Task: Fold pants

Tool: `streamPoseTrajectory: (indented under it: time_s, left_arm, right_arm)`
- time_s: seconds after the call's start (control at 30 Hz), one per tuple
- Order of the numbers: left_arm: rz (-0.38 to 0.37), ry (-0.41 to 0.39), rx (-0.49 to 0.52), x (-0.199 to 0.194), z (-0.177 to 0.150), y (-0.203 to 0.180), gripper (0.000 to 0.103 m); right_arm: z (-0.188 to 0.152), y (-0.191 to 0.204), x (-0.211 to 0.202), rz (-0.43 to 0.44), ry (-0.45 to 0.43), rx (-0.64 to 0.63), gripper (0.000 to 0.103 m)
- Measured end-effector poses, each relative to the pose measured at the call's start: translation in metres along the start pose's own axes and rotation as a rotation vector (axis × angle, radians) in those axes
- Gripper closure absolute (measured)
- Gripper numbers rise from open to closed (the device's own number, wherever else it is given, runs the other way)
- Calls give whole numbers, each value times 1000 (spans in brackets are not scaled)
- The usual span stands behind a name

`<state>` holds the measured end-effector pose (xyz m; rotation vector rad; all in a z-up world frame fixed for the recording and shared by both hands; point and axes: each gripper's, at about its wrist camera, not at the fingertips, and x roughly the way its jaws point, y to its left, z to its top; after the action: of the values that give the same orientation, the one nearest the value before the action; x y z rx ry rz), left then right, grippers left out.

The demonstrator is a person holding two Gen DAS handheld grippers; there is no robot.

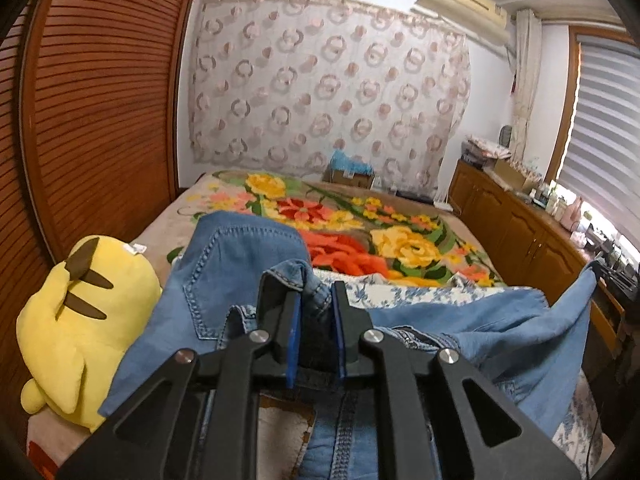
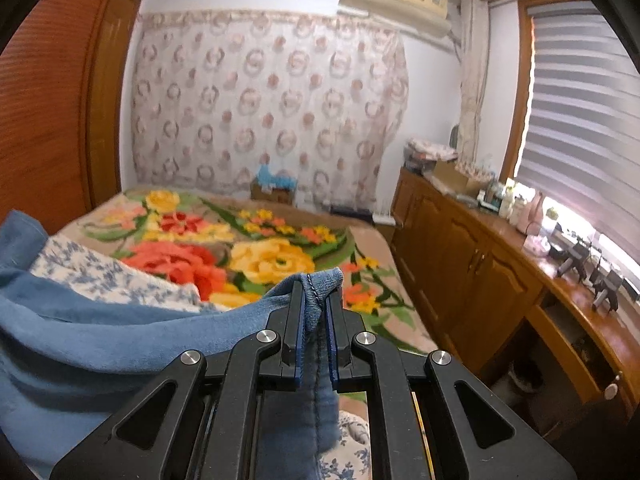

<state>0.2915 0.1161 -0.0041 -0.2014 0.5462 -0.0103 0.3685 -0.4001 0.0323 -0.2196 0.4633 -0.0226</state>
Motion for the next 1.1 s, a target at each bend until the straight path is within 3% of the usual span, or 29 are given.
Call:
streamPoseTrajectory:
  time_s: [0.2,0.47,0.67,0.87,0.93,1.1]
  left_arm:
    - [7,25,4,17,-1,1,88]
    - [21,18,24,30,6,2,86]
    - [23,52,40,48,10,4,84]
    - [21,61,94,34,2,-1,71]
    - [29,64,97,27,1,-2,60]
    - [20,73,118,7,-4,-2,54]
  right_arm:
    - [-7,9,35,-1,42,-18,97]
    - [11,20,58,-46,-1,-33,97]
    - [11,27,88,-52,76,-49,97]
    - [-1,27,87,-15,121,-45,97]
    - [-2,21,81,-7,126,-24,96]
    - [-2,4,51,7,106,26,84]
